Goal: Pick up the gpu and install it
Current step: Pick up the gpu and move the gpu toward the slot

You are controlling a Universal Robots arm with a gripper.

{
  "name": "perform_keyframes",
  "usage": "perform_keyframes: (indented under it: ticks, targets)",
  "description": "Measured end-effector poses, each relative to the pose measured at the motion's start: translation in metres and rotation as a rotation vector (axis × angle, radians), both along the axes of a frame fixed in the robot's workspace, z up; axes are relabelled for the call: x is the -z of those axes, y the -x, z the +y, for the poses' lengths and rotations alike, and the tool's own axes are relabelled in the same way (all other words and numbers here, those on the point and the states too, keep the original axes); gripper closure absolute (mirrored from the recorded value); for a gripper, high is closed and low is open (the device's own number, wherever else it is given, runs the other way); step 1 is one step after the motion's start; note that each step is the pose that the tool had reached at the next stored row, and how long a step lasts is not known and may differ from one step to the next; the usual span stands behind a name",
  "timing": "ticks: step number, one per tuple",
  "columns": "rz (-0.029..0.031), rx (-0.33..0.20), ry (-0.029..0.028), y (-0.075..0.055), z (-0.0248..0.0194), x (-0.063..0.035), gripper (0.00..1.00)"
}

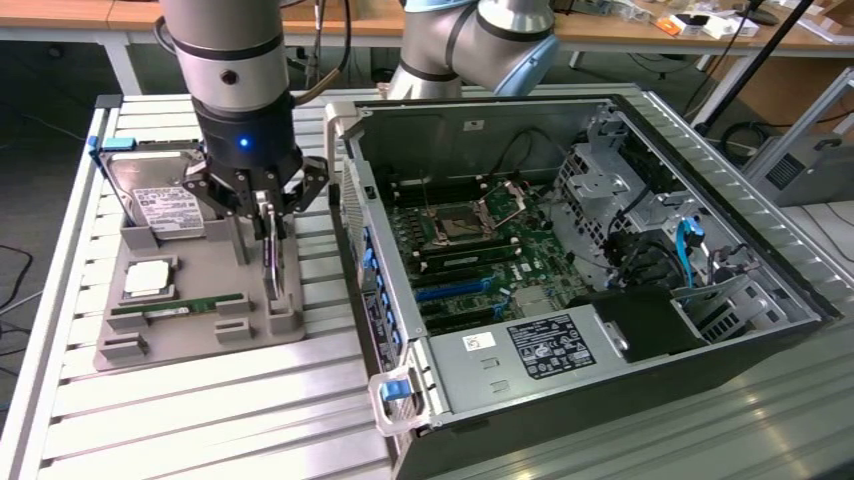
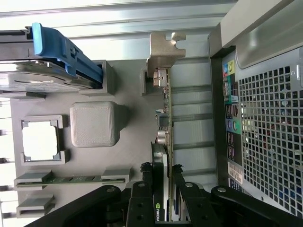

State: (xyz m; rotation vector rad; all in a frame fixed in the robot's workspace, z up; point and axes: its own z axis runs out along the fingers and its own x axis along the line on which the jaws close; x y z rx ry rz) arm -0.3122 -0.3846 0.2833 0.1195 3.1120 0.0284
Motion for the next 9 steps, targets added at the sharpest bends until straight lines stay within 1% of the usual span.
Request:
perform_keyframes:
  ticks: [9]
  targets:
    - [0.0000,0.000,0.0000,0.0000,0.0000,-0.0020,0.73]
